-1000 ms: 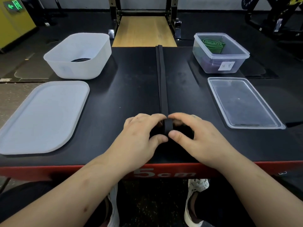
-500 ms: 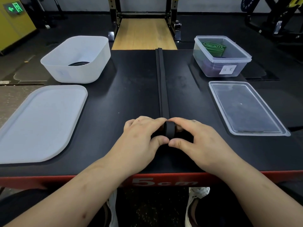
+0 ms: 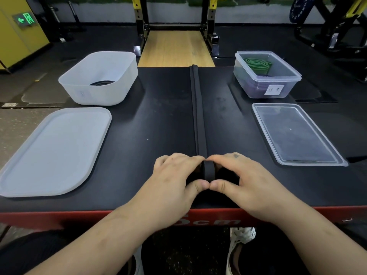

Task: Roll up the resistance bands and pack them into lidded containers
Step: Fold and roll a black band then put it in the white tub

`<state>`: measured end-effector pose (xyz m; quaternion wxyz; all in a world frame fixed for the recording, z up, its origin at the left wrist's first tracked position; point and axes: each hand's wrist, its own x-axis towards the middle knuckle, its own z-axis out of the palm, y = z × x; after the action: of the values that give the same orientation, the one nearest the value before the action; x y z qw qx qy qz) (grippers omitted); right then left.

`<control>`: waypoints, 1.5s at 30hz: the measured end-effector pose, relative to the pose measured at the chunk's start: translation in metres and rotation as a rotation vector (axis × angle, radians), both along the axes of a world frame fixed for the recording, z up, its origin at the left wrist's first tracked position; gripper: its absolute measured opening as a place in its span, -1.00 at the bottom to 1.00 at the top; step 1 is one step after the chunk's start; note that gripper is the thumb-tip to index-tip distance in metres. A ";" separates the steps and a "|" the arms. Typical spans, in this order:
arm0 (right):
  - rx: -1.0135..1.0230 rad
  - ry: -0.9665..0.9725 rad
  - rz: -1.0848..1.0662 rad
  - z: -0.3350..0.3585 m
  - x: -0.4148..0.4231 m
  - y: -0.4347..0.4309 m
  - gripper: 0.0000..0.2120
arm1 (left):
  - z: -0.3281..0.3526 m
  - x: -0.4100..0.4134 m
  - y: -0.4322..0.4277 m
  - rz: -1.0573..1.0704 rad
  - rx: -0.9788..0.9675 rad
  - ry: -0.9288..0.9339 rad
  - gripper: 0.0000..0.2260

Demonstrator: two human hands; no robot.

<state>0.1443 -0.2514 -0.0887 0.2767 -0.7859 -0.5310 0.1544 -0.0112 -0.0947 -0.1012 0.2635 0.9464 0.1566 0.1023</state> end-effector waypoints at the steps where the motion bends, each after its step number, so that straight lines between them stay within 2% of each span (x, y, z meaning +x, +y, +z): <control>1: 0.003 -0.012 -0.002 -0.001 0.001 0.001 -0.60 | 0.000 0.000 0.001 0.018 -0.011 0.008 -0.51; 3: 0.013 -0.014 -0.009 -0.001 0.002 0.002 -0.53 | 0.001 -0.001 0.001 0.029 -0.019 0.005 -0.47; 6: 0.018 0.002 0.005 -0.002 0.003 0.002 -0.55 | 0.004 0.000 0.002 -0.004 0.025 -0.023 -0.52; 9: 0.064 0.060 -0.068 -0.001 0.002 -0.001 -0.50 | 0.005 0.005 0.004 0.015 0.031 -0.017 -0.53; 15: 0.085 0.089 -0.111 -0.001 0.002 0.006 -0.56 | 0.003 0.004 0.004 0.058 -0.030 0.024 -0.46; 20: 0.053 0.096 -0.115 -0.002 0.000 0.004 -0.47 | 0.005 0.009 0.006 0.053 0.046 0.001 -0.48; 29: 0.040 0.136 -0.080 0.002 0.002 0.008 -0.58 | 0.002 0.008 0.006 0.084 -0.038 0.049 -0.45; 33: 0.037 0.127 -0.095 0.000 0.001 0.010 -0.57 | 0.005 0.007 0.005 0.095 -0.081 0.055 -0.45; 37: 0.055 0.120 -0.114 -0.002 0.004 0.007 -0.41 | 0.008 0.012 0.007 0.122 -0.066 0.076 -0.50; 42: 0.079 0.095 -0.118 -0.002 0.007 0.015 -0.47 | 0.007 0.014 0.009 0.119 -0.089 0.098 -0.45; 45: 0.052 0.087 -0.094 -0.002 0.010 0.015 -0.47 | 0.006 0.018 0.014 0.084 -0.029 0.066 -0.49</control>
<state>0.1540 -0.2364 -0.0908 0.3269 -0.7949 -0.4850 0.1614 0.0063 -0.0803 -0.0951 0.2675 0.9378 0.2065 0.0795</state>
